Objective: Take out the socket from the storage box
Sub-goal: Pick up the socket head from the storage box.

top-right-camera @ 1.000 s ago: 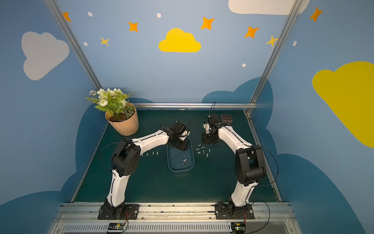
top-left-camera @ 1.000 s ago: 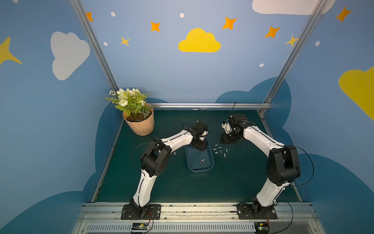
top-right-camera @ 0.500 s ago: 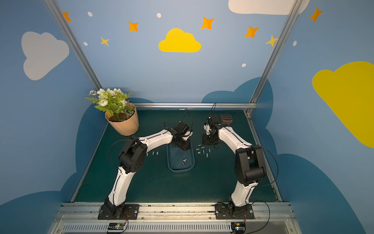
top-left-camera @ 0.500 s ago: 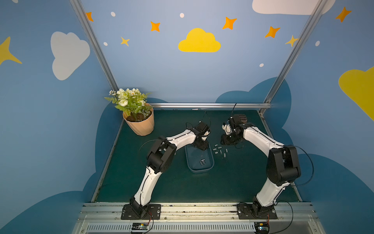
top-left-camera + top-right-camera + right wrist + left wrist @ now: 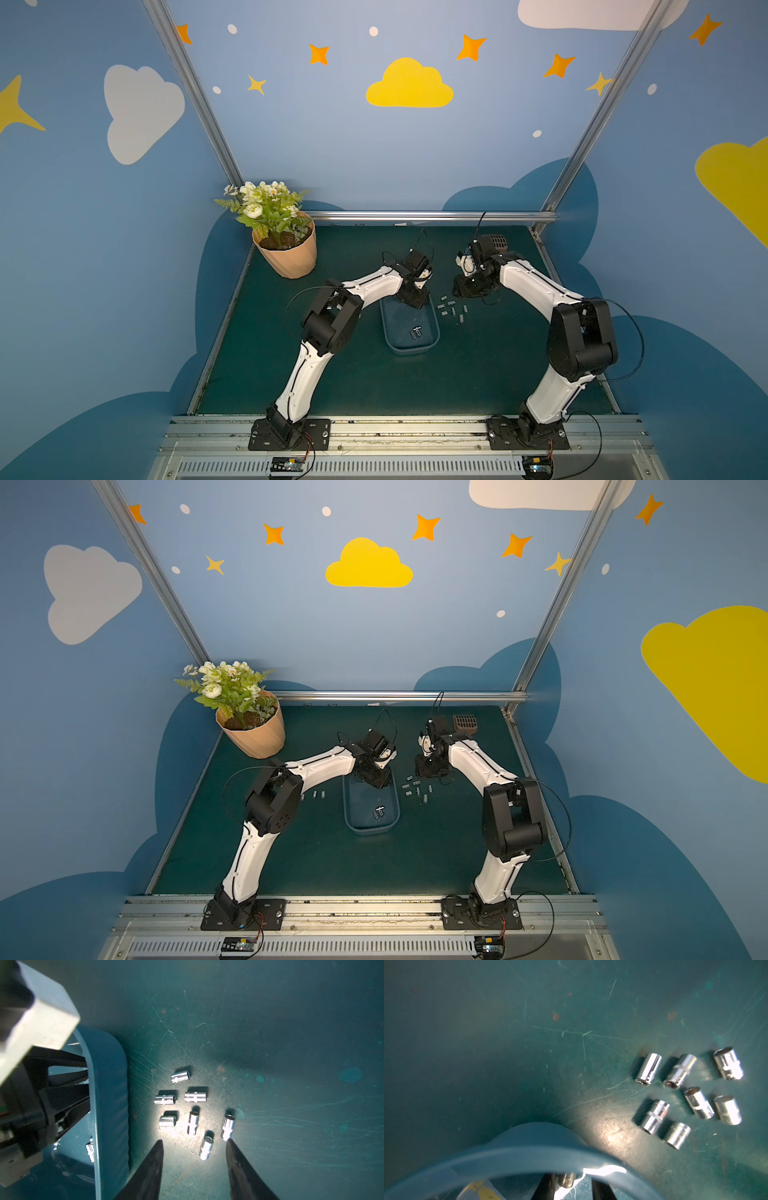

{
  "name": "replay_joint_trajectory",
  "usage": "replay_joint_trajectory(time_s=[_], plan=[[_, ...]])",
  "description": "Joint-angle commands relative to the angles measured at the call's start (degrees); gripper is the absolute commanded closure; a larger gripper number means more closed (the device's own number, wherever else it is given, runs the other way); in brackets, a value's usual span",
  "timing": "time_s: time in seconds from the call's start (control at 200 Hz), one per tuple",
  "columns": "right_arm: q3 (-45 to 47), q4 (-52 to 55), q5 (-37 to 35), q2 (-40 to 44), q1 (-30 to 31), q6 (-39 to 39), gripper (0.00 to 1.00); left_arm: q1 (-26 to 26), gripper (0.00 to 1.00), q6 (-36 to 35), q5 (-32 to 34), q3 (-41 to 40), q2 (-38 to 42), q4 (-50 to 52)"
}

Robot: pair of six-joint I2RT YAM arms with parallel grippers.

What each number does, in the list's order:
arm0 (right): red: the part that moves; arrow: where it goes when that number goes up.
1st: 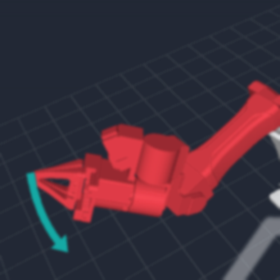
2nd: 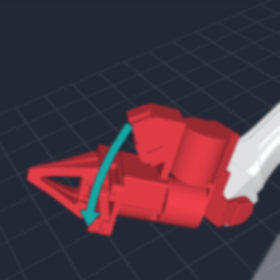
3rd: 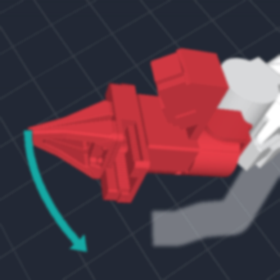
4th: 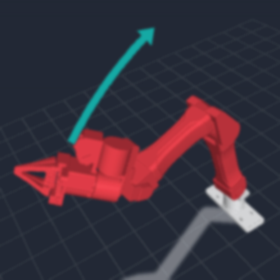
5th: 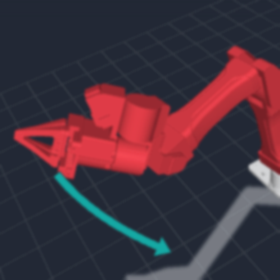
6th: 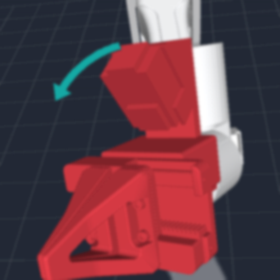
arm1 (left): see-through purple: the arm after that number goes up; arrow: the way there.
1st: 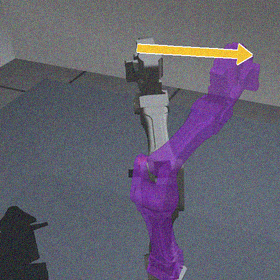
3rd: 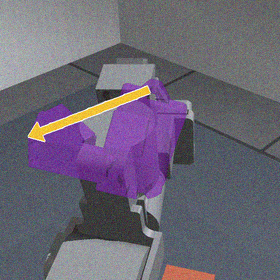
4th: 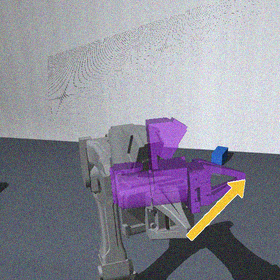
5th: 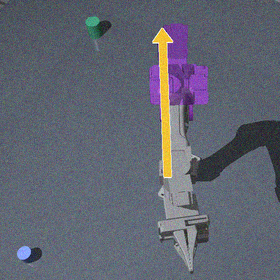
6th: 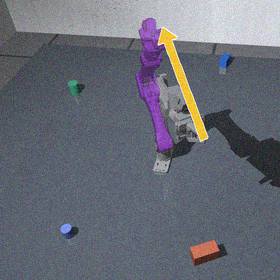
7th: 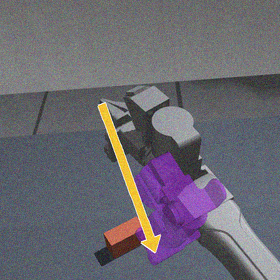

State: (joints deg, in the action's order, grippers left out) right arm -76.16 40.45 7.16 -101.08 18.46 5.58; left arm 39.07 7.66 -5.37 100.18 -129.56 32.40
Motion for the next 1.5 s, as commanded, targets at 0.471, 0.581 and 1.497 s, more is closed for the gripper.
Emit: replay_joint_trajectory(time_s=[0.471, 0.581, 1.497], plan=[[0.47, -0.57, 0.58, 1.59, -0.35, 0.43, 0.5, 1.76, 0.87, -1.26, 1.68, -1.25, -1.8, 0.94], [0.44, -0.54, 0.41, 1.67, -0.35, 0.38, 0.5, 1.79, 0.89, -0.64, 2.44, -1.49, 0.6, 0.39], [1.59, -2.83, 2.53, -0.35, -0.35, 0.74, 0.5, -6.74, 0.88, 3.87, 20.13, -18.62, 32.67, 3.26]])
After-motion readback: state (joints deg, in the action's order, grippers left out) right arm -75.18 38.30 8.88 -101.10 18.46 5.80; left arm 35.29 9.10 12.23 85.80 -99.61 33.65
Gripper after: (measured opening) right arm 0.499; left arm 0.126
